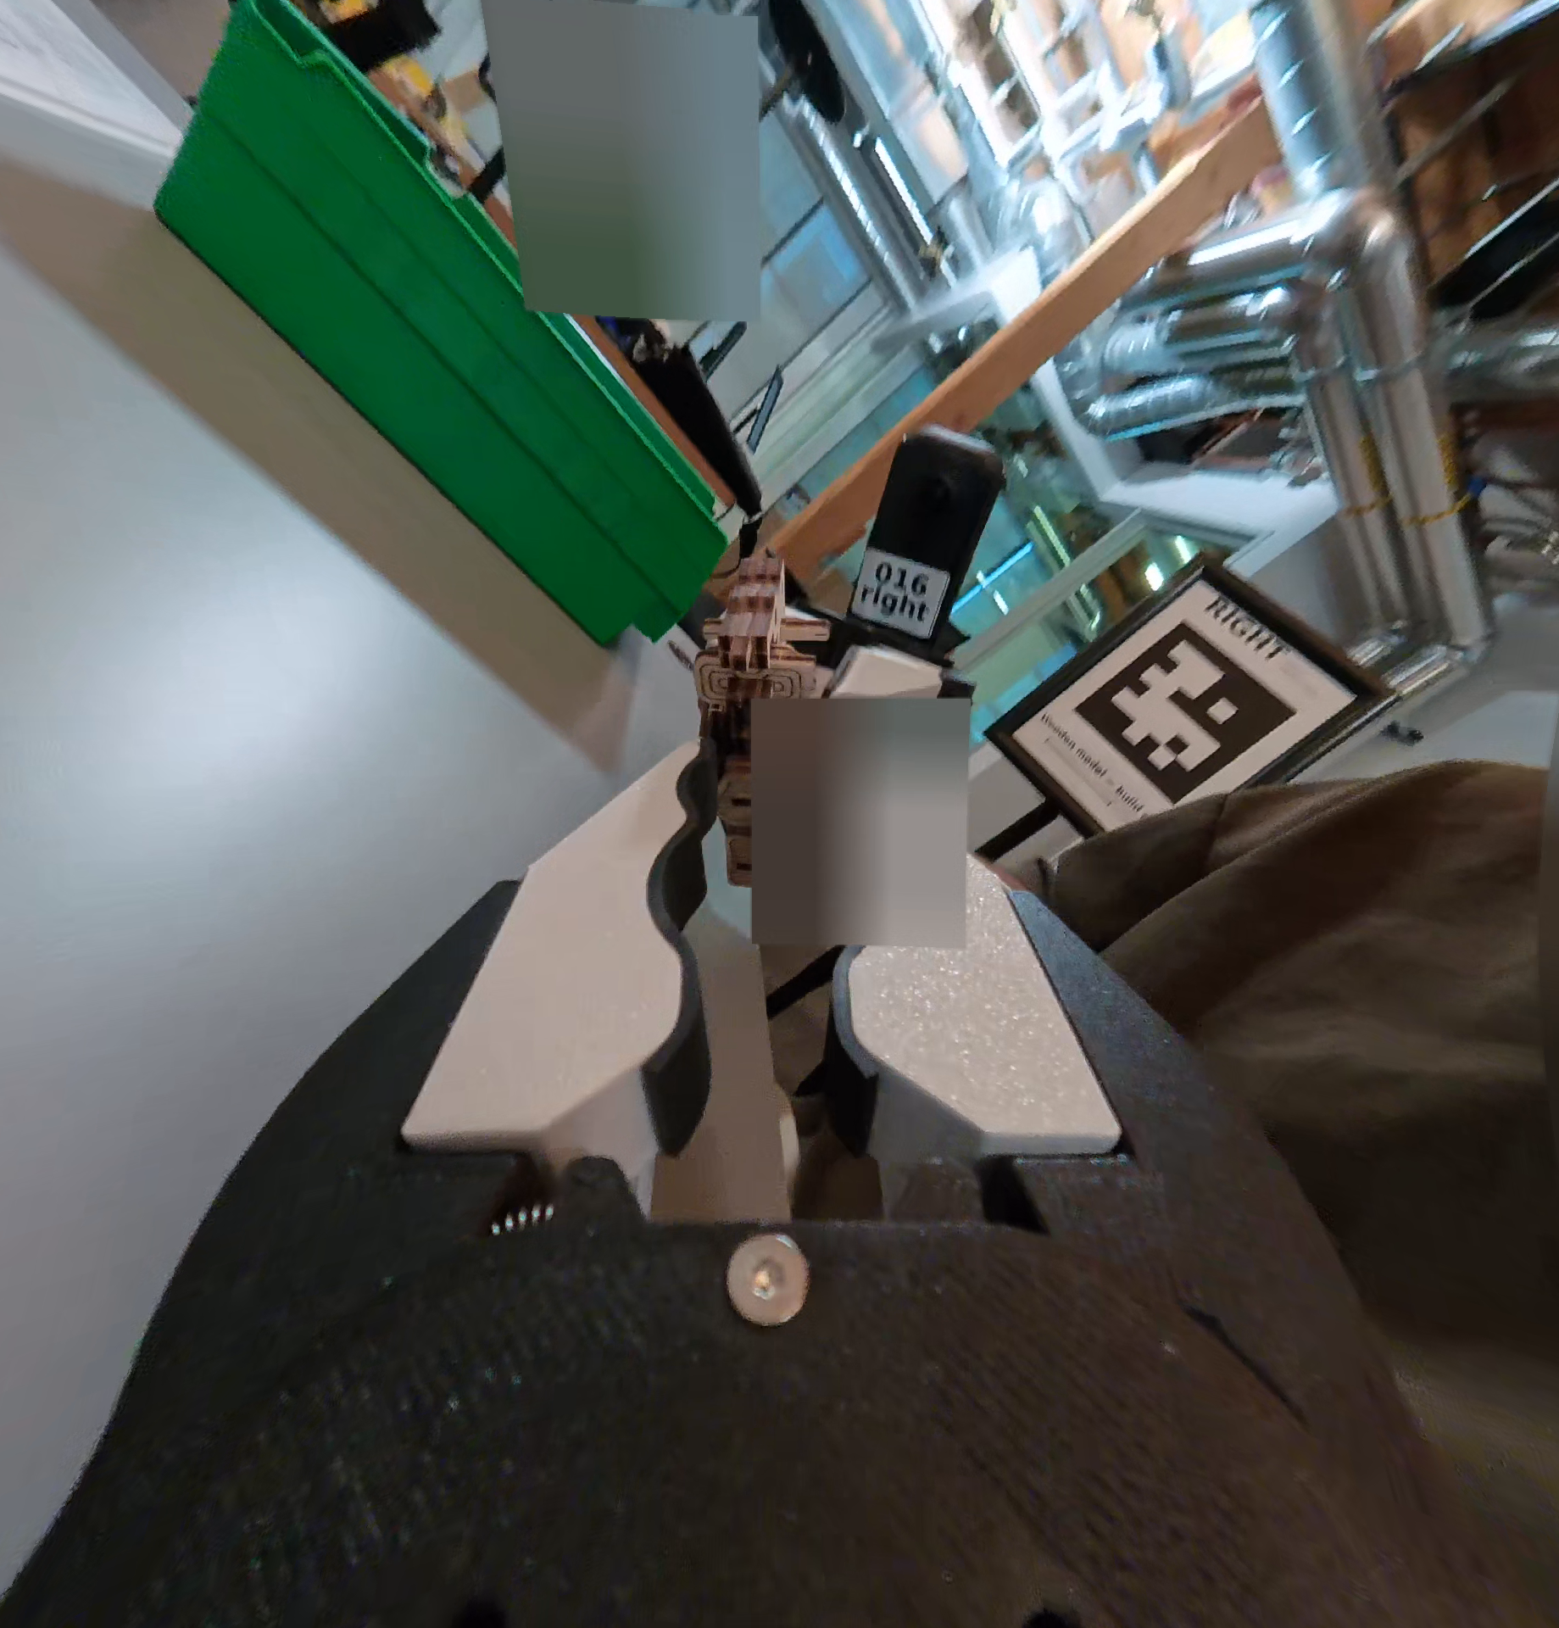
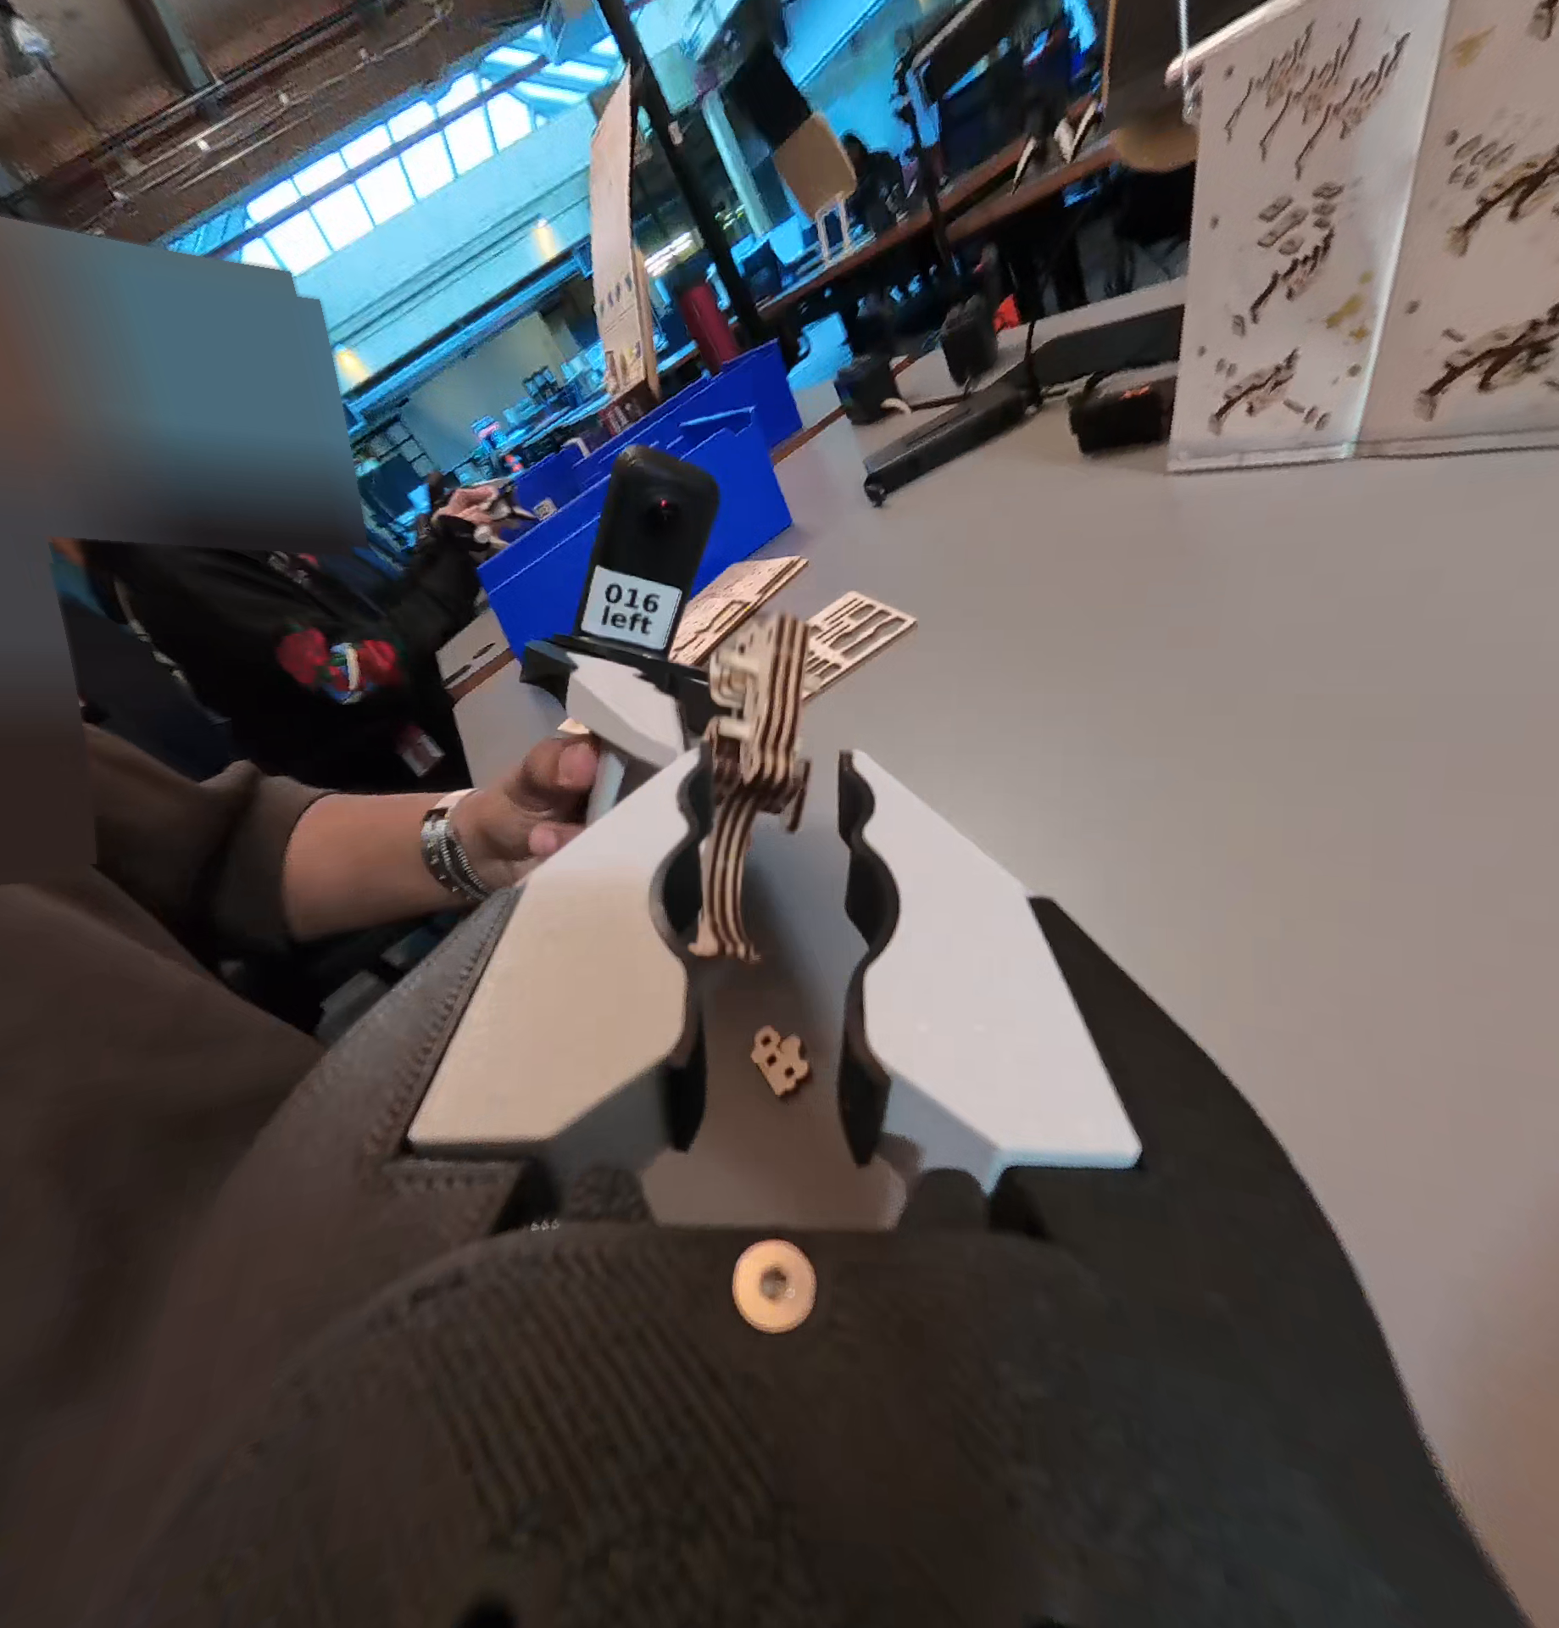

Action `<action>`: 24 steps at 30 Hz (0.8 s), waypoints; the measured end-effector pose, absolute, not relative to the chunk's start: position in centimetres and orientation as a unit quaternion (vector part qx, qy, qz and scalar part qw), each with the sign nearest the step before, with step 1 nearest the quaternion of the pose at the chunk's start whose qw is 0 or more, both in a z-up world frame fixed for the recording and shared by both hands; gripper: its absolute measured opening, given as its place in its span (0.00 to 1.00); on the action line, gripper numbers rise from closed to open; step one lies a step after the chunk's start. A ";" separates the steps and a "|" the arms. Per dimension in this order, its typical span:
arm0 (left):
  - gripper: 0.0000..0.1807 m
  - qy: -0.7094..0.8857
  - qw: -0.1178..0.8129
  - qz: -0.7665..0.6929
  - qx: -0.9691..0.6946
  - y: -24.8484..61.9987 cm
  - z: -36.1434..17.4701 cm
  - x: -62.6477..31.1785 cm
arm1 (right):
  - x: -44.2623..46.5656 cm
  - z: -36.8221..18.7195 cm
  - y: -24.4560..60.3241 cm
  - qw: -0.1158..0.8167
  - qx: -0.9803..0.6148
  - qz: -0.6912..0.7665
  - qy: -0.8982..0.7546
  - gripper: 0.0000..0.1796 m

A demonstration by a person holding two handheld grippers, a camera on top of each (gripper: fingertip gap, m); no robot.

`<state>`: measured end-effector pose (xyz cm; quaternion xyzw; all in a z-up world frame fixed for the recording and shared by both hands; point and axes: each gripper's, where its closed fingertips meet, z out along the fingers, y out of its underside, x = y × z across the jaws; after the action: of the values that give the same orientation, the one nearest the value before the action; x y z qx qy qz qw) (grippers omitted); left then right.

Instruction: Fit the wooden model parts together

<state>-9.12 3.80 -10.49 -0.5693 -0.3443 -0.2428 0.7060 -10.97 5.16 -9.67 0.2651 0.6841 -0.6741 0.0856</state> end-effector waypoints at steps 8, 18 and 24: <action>0.10 -0.329 0.647 -0.262 -0.636 5.2 -12.9 -7.7 | -10.0 -11.6 5.3 0.203 0.282 -0.636 0.689 0.09; 0.11 -0.344 0.651 -0.260 -0.625 4.9 -12.9 -8.2 | -10.5 -11.9 5.2 0.260 0.322 -0.632 0.655 0.04; 0.25 -0.382 0.657 -0.212 -0.614 4.2 -13.2 -9.7 | -11.9 -10.9 5.1 0.212 0.365 -0.674 0.607 0.04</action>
<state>-9.73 4.15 -13.20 -0.6143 -0.3820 -0.2123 0.6570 -11.89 5.10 -10.90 0.3648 0.6069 -0.6736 0.2117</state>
